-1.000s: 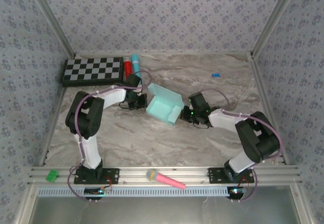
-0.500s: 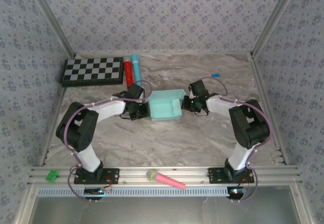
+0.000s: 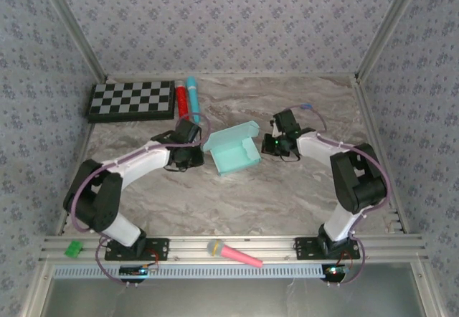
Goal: Fold the paper box
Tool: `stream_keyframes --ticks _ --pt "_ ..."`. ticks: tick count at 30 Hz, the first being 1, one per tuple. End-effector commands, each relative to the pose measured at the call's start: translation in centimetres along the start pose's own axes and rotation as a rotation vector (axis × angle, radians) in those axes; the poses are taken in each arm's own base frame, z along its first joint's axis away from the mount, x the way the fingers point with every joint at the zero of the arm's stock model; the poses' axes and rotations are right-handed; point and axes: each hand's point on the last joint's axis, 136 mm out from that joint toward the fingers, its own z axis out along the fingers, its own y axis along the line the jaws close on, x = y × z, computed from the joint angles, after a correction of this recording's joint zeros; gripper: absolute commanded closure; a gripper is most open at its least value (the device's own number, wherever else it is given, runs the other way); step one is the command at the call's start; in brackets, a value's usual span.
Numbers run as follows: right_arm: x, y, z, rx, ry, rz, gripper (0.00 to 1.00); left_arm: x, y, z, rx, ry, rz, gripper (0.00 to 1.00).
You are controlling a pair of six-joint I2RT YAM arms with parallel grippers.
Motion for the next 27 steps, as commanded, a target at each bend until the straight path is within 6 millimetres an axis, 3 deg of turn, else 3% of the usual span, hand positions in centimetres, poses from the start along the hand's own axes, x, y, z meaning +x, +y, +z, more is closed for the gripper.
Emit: stream_keyframes --ticks 1,6,10,14,18,21,27 --pt "0.3 -1.0 -1.9 0.02 -0.015 0.0 0.92 -1.5 1.6 -3.3 -0.086 -0.101 0.07 0.72" --pt "0.7 -1.7 -3.6 0.021 -0.042 -0.024 0.87 -2.8 2.3 -6.4 -0.113 -0.223 0.202 0.56" --pt "1.1 -1.8 -4.6 0.026 -0.054 -0.064 0.82 -3.6 0.4 -8.8 -0.008 -0.331 0.355 0.39" --pt "1.4 -1.5 -5.0 0.003 -0.06 -0.088 0.76 -3.4 -1.0 -9.4 0.081 -0.389 0.496 0.26" --pt "1.5 -0.8 -5.0 -0.039 -0.071 -0.108 0.71 -3.6 -0.9 -7.9 0.112 -0.371 0.525 0.3" --pt "1.6 -0.4 -5.0 -0.069 -0.086 -0.133 0.71 -3.8 -1.1 -6.7 0.252 -0.367 0.501 0.34" --pt "1.5 0.4 -5.4 -0.089 -0.126 -0.212 0.7 -3.6 -2.3 -6.1 0.433 -0.419 0.612 0.34"
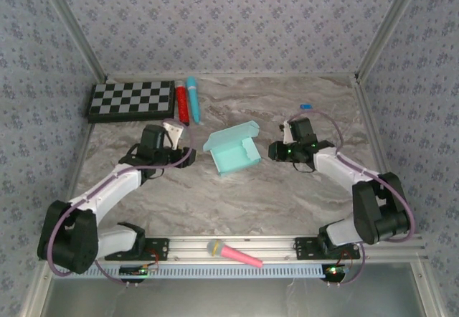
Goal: Fold the paper box
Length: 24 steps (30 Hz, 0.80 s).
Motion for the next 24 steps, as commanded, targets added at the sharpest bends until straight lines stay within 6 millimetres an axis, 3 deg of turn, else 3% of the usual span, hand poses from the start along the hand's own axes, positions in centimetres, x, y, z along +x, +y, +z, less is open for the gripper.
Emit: stream_keyframes --ticks 1,11,24 --pt "-0.5 1.0 -0.6 -0.031 -0.04 -0.078 0.7 -2.8 -2.8 0.0 0.166 -0.119 0.14 0.34" --pt "-0.3 1.0 -0.2 -0.035 -0.035 -0.081 0.7 -3.5 -3.0 2.8 0.229 -0.112 0.179 0.43" --pt "0.3 1.0 0.4 -0.037 -0.012 -0.073 0.69 -5.5 -4.0 4.9 0.32 -0.13 0.214 0.5"
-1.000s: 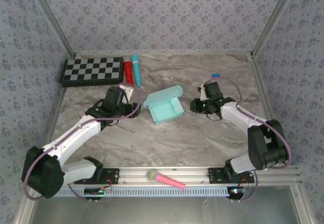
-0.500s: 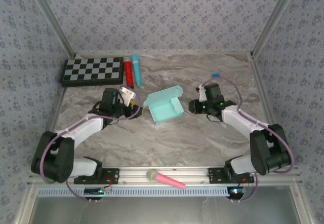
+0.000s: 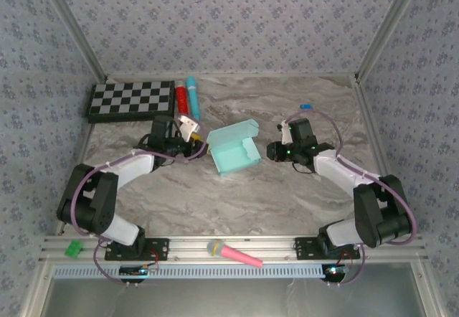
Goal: Fold the paper box
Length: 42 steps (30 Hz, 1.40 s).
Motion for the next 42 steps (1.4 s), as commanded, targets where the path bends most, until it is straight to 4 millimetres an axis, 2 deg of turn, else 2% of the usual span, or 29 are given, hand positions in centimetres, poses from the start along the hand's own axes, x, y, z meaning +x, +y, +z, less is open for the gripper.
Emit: stream_keyframes --ticks 1,4,6,18,30,42 --pt "0.5 0.2 0.5 -0.013 0.019 -0.008 0.69 -2.1 -0.5 0.3 0.052 -0.048 0.051 0.53" --pt "0.4 0.4 0.8 -0.017 0.02 -0.005 0.69 -2.2 -0.5 0.7 0.07 -0.032 0.047 0.59" --pt "0.2 0.5 1.2 -0.02 0.018 0.0 0.69 -2.1 -0.6 1.0 0.084 -0.02 0.043 0.67" --pt "-1.6 1.1 3.9 -0.035 0.003 0.055 0.69 -2.3 -1.3 1.3 0.14 -0.005 0.031 0.88" --pt "-1.6 0.7 4.5 -0.022 0.02 0.017 0.65 -1.9 -1.4 1.2 0.147 0.011 0.04 0.98" --pt "1.3 1.2 4.4 -0.067 0.139 -0.004 0.61 -1.7 -0.9 1.1 0.115 0.025 0.017 0.99"
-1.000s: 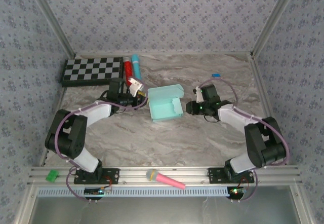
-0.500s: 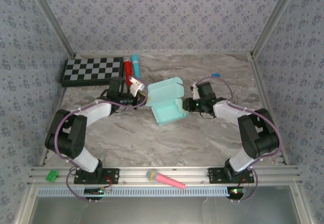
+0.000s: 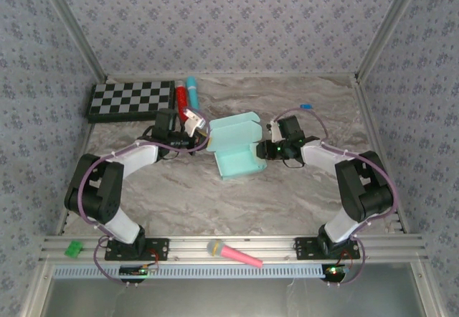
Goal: Fold the paper box
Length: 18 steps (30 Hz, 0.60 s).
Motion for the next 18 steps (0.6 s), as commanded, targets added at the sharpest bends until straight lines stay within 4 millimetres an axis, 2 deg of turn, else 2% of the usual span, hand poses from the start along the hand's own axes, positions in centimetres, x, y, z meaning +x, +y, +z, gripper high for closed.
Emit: stream_keyframes --ticks 1,9,18 --pt "1.3 0.2 -0.1 -0.014 0.055 -0.003 0.61 -0.7 0.1 -0.2 -0.005 -0.006 0.004 0.99" --pt "2.9 0.5 0.4 -0.015 0.094 0.016 0.58 -0.3 0.3 -0.4 -0.02 -0.009 -0.019 1.0" --pt "2.2 1.1 0.3 -0.038 0.051 0.084 0.58 0.1 0.4 -0.8 -0.05 -0.012 -0.048 1.0"
